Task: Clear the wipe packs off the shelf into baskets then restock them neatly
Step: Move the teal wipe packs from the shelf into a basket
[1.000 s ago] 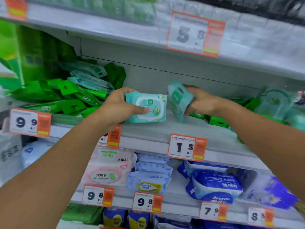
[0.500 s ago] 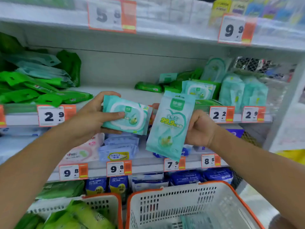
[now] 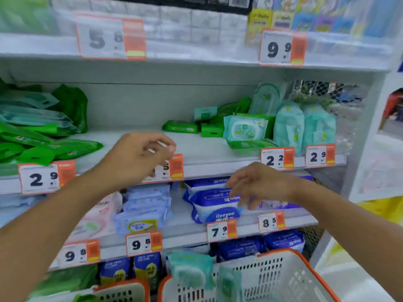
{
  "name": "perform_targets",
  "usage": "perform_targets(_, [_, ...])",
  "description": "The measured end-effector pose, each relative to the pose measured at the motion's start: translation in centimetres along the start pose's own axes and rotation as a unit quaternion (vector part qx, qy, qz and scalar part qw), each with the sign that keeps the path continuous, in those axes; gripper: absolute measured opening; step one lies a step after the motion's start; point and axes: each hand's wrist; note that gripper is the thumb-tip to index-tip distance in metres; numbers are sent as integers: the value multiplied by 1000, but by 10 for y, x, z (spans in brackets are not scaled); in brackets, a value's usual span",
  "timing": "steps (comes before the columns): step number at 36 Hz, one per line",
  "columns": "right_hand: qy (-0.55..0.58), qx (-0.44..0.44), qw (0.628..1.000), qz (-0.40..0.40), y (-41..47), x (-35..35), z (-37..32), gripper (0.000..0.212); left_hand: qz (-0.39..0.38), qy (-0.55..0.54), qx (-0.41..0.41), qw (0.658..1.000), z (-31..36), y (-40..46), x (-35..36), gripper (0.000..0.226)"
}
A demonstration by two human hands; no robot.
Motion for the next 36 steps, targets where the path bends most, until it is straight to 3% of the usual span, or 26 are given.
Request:
perform_targets(2, [6,-97,979,181,6,-16,-22,10,48,109,70,990,6,33,-10,18])
perform_targets(3, [-29,-131,952,274,14,-26,-32,7,38,175,64,982,4,48,-13,29])
perform_targets(5, [-152,-136,895,396,42,-48,-45,28,-47,289,-20,956,-3,72,-11,51])
perform_targets(6, [-214,-107,881,409,60,-60,-47,44,-107,338,-68,933,-6,79,-6,55])
perform_targets(9, [-357,38,874,327,110,-95,-43,81,-249,404,-141,869,-14,93,10,47])
perform_targets(11, [-426,115,861,252,132,-112,-38,87,-267,408,-157,859,-14,100,10,45])
perform_targets(13, [-468,137,848,207,145,-121,-35,87,-270,389,-173,864,-18,108,5,50])
perform_targets(16, [-465,84,850,233,153,-125,-36,92,-265,380,-173,869,-26,112,2,59])
perform_targets(19, [-420,-21,870,256,156,-119,-33,92,-241,356,-168,887,-34,117,1,67])
perform_targets(21, [-390,-103,878,259,157,-112,-26,88,-229,299,-192,906,-37,123,0,84])
perform_targets(23, [-367,-171,877,258,159,-102,-22,87,-215,248,-224,918,-38,128,-3,105])
perform_targets(29, [-309,-271,886,213,157,-75,-40,81,-166,212,-224,937,-34,133,-3,121])
perform_targets(31, [-226,-269,922,164,154,-64,-53,73,-151,219,-208,941,-33,133,-1,112])
perform_targets(34, [-35,-226,973,29,150,-57,-75,51,-141,201,-201,948,-32,133,-7,76])
perform_targets(36, [-61,-232,968,75,157,-61,-91,36,-133,173,-206,954,-36,132,-16,56])
Point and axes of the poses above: each hand's wrist, its own y-axis towards the middle knuckle, its own x-axis out of the palm, z = x × y, and after that the axes turned 4 degrees about -y, right-handed
